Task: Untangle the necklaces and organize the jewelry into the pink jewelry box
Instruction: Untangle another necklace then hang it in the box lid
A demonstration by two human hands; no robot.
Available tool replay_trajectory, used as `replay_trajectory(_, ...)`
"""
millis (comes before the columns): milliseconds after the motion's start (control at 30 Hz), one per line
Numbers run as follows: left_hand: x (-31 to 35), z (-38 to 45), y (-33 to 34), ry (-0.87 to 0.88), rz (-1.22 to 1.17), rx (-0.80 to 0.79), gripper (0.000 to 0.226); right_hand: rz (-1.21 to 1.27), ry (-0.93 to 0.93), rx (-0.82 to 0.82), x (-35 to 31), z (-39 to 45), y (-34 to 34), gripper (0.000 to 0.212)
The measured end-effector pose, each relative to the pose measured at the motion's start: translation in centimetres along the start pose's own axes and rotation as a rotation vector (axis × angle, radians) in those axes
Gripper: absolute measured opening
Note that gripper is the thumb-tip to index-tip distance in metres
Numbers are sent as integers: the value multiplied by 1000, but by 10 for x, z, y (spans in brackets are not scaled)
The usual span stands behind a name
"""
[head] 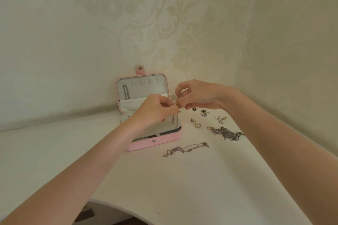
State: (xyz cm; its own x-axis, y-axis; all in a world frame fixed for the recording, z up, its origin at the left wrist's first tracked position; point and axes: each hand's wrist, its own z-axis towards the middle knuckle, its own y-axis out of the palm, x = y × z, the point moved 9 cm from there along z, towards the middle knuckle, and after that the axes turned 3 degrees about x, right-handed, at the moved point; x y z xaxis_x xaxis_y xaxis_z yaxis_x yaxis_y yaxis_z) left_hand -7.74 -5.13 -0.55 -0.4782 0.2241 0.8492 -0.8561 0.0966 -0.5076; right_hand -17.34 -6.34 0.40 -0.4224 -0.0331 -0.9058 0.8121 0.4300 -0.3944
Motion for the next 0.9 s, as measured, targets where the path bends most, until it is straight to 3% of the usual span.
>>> replay_trajectory(100, 8, -3, 6, 122, 194, -39, 16, -75, 23, -16, 3, 0, 3, 24)
replay_trajectory(200, 12, -4, 6, 178, 237, -42, 15, -72, 36, -39, 6, 1, 4, 23)
replay_trajectory(300, 10, -5, 4, 121, 4, -93, 19, 18, 32, -69, 5, -2, 3, 25)
replay_trajectory(467, -5, -9, 10, -133, -522, -154, 23, 133, -5, -92, 0, -4, 2, 26)
replay_trajectory(567, -12, -10, 19, -282, -749, -112, 17, 135, 1, -69, 0, -4, 1, 25)
replay_trajectory(733, -19, -5, 14, -296, -629, 78, 20, 37, 17, 5, 2, -4, -1, 22)
replay_trajectory(900, -16, -6, 14, -309, -687, 97, 15, 42, 9, 52, 2, -6, -4, 21)
